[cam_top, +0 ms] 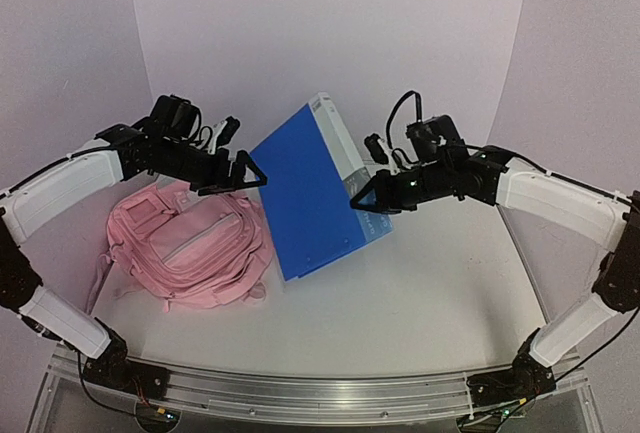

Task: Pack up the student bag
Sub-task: Pick up the files from the center of the board.

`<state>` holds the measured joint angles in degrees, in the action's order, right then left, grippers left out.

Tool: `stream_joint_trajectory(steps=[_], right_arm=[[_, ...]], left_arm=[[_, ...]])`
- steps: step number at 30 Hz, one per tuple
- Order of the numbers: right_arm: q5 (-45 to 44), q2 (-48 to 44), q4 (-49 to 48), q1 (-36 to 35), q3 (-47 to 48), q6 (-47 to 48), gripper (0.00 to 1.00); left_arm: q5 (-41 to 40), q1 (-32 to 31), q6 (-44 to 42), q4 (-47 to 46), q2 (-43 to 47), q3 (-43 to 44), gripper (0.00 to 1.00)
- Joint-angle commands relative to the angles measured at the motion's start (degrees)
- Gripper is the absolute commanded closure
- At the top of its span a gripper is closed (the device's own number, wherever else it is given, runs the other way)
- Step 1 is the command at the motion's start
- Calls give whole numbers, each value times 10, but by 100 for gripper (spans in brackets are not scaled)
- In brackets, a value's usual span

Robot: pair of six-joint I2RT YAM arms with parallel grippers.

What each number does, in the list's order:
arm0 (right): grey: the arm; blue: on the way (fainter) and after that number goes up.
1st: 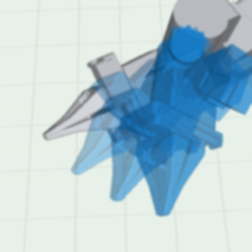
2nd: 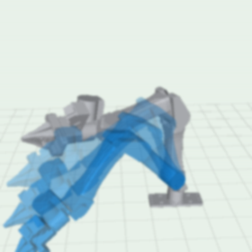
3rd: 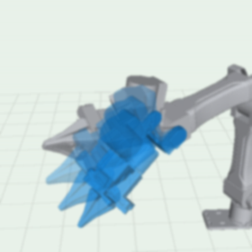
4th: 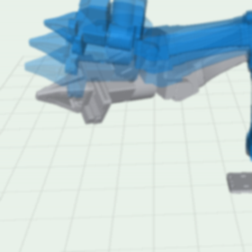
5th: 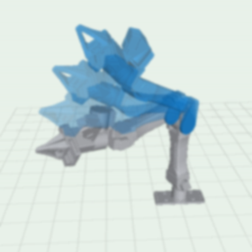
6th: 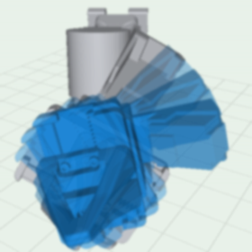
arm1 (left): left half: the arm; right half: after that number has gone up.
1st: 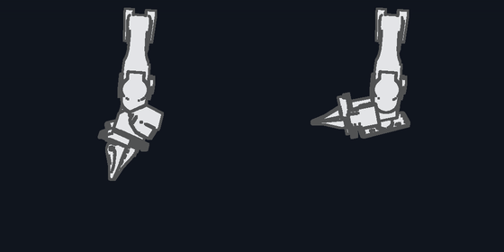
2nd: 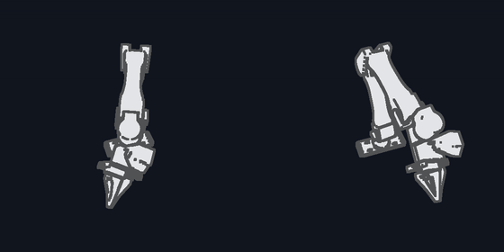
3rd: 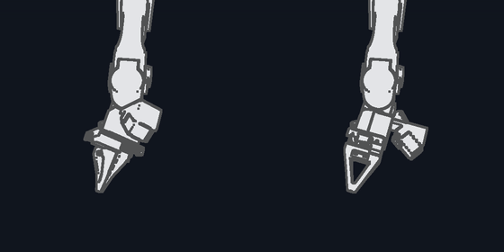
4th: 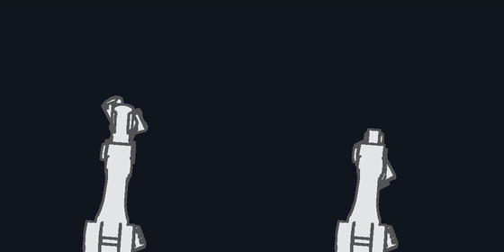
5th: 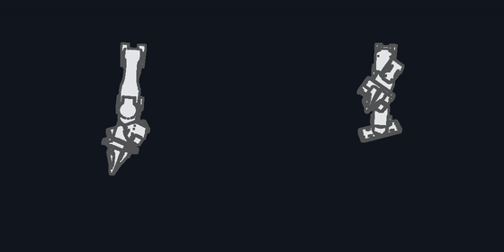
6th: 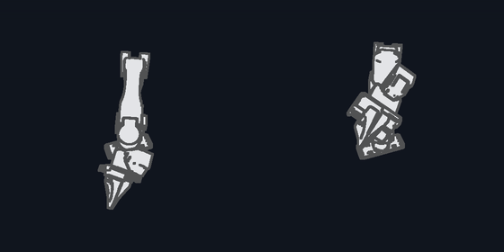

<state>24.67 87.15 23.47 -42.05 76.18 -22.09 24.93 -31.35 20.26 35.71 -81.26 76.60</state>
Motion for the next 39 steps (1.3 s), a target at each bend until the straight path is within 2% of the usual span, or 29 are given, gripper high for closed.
stream_joint_trajectory(steps=[1, 6, 17, 22, 26, 29, 31, 34, 38, 39], right_arm=[[236, -35, 54, -7, 43, 64, 100], [328, -44, 82, -7, 35, 91, 100], [430, -62, 122, -7, 13, 166, 100], [434, -58, 123, -7, 15, 178, 100], [430, -45, 124, -7, 19, 193, 100], [430, -33, 122, -7, 19, 209, 100], [421, -24, 122, -7, 21, 216, 100], [417, -9, 121, -7, 23, 234, 100], [366, -1, 116, -4, 25, 238, 91], [343, 1, 114, -3, 28, 233, 84]], left_arm=[[61, 6, -111, 65, 47, 76, 0], [50, 6, -151, 113, 64, 108, 0], [90, 6, -181, 186, 67, 121, 0], [215, 6, -183, 188, 64, 111, 4], [270, 6, -181, 186, 63, 94, 42], [282, 6, -179, 180, 65, 79, 70], [282, 6, -175, 174, 69, 69, 84], [283, 5, -167, 157, 79, 51, 98], [288, 5, -151, 133, 92, 29, 100], [277, 6, -140, 121, 95, 24, 100]])
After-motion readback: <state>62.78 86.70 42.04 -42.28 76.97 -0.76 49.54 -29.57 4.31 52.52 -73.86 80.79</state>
